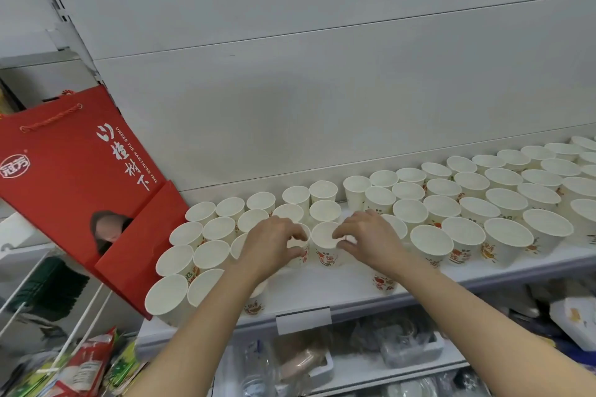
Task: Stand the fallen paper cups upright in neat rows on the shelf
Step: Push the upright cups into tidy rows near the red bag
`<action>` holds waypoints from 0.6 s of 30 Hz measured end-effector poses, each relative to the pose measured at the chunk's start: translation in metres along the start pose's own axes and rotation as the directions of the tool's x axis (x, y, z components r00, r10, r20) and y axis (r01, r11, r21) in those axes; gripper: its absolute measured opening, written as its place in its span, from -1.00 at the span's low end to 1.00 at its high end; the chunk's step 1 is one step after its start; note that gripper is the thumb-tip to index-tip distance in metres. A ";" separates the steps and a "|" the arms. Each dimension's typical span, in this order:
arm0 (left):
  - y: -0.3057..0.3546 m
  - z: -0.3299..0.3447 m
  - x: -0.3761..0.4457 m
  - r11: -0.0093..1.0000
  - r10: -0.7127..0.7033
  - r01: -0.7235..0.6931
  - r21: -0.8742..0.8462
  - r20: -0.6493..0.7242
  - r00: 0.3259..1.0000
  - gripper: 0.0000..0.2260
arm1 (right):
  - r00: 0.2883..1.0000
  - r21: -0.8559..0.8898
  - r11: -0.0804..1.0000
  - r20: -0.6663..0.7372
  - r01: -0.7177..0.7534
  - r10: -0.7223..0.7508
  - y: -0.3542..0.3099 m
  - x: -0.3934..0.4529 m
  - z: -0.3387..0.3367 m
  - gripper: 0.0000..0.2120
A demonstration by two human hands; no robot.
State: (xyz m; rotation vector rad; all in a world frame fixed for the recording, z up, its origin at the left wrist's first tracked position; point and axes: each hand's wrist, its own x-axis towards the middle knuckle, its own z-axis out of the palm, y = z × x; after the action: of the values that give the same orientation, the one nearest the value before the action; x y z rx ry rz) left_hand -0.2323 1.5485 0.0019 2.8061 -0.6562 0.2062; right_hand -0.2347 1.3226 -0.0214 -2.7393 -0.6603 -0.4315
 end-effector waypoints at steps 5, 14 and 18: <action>0.051 0.012 0.000 0.977 0.134 -0.149 -0.152 -0.109 0.985 -0.83 | 0.954 0.080 0.982 -0.239 -0.169 0.184 0.032 -0.035 -0.021 -0.92; 0.115 0.039 0.006 0.951 0.310 -0.310 0.011 0.018 0.951 -0.82 | 0.965 0.000 0.976 -0.150 -0.216 0.214 0.063 -0.069 -0.032 -0.90; 0.095 0.029 -0.010 0.977 0.189 -0.198 -0.083 -0.105 0.976 -0.82 | 0.976 -0.040 0.978 -0.092 -0.203 0.199 0.071 -0.066 -0.033 -0.85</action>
State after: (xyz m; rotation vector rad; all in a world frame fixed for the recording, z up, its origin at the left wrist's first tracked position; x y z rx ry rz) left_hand -0.2813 1.4624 -0.0075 2.6247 -0.8921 0.3365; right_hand -0.2643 1.2245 -0.0289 -2.7783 -0.3504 -0.5219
